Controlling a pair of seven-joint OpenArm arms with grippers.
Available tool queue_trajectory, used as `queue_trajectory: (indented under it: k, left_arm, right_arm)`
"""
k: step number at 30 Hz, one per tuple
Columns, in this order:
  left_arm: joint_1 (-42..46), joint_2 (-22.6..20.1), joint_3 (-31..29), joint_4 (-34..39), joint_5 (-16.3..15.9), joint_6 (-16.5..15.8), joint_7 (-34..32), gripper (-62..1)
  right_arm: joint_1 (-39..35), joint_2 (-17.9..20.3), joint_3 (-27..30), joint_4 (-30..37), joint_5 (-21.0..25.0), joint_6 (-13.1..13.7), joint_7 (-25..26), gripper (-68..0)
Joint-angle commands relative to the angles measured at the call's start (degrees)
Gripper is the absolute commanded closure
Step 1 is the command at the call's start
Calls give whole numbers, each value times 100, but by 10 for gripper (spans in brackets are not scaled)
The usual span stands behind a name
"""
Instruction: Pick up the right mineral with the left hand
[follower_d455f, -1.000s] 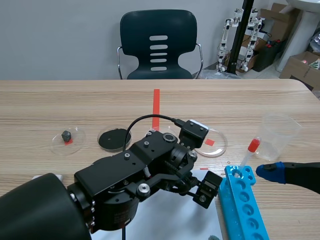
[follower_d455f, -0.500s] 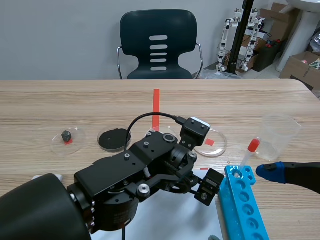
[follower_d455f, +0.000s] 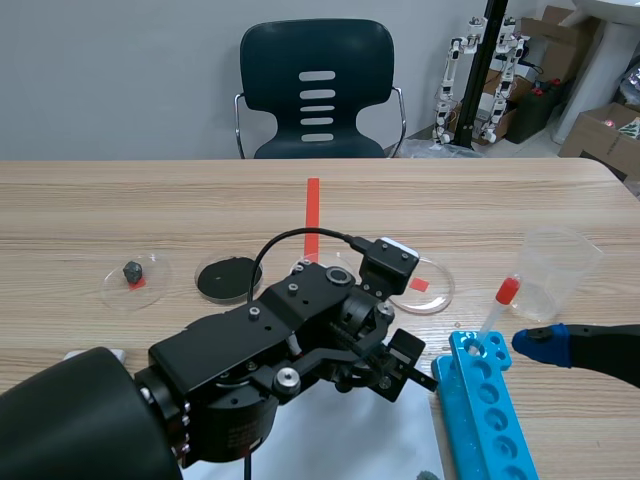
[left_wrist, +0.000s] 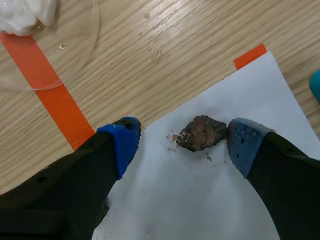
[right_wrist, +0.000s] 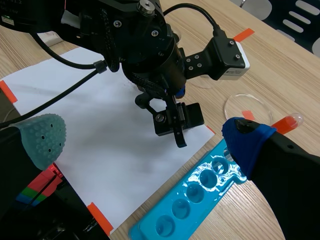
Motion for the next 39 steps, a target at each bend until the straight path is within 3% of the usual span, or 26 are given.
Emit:
queue_trajectory:
  k: [1, 17, 22, 28, 33, 39]
  left_arm:
    - [-33, 210, -26, 92, -7, -9, 7, -352]
    - [-33, 210, -26, 92, -22, -9, 48, -100]
    - [-33, 210, -28, 94, 2, -9, 13, -100]
    - [-15, 144, -37, 260, 306, -11, -28, -100]
    - [179, -201, -260, 962, 315, -11, -127, -100]
    - [660, -815, -704, 2006, 310, -11, -704, -100]
  right_arm:
    - [17, 28, 39, 48, 59, -2, 103, -679]
    - [17, 28, 39, 48, 59, -2, 103, -679]
    - [17, 28, 39, 48, 59, -2, 103, -679]
    - [17, 28, 39, 48, 59, -2, 101, -679]
    - [17, 28, 39, 48, 59, -2, 101, -679]
    - [17, 28, 39, 48, 59, -2, 101, -679]
